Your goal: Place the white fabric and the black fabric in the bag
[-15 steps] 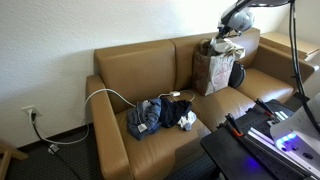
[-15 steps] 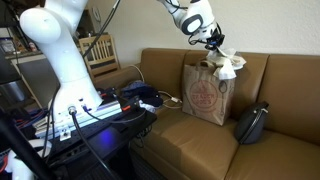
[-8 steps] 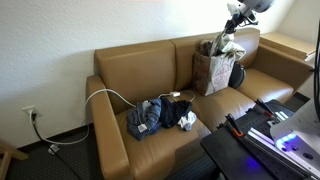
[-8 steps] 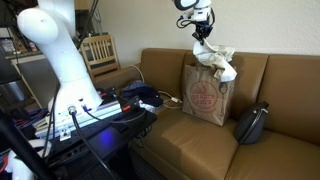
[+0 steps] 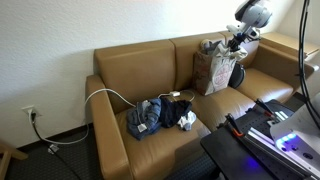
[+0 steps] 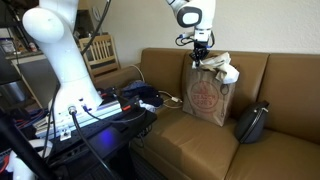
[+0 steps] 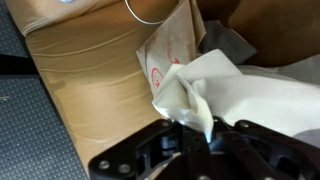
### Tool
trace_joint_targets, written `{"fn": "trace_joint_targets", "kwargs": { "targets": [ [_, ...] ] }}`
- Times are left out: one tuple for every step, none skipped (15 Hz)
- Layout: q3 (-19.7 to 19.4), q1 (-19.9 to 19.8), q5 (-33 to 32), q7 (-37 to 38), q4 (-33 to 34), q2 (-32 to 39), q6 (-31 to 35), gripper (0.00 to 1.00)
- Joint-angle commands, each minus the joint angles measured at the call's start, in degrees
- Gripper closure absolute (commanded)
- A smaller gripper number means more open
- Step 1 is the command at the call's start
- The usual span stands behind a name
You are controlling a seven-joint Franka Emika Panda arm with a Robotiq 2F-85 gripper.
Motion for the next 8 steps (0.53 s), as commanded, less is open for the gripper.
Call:
{"fn": "trace_joint_targets", "kwargs": {
  "targets": [
    [-0.90,7.26,0.32,2.00,1.19,7.51,12.46,0.99],
    [-0.87,9.48,-0.17,3.60,1.88,9.10,14.97,0.99],
    [-0.71,11.71,-0.45,5.43,2.82,10.16,16.57,0.99],
    [-0.57,14.11,-0.79,7.09,3.36,10.72,18.18,0.99],
    [-1.57,16.98,-1.98,9.57,3.98,11.09,18.81,0.99],
    [-3.12,20.34,-3.98,12.04,4.06,10.73,19.22,0.99],
    [-3.95,22.58,-5.80,13.71,4.25,10.17,19.05,0.99],
    [-5.22,25.05,-7.72,16.13,4.34,9.51,19.01,0.99]
  ]
}}
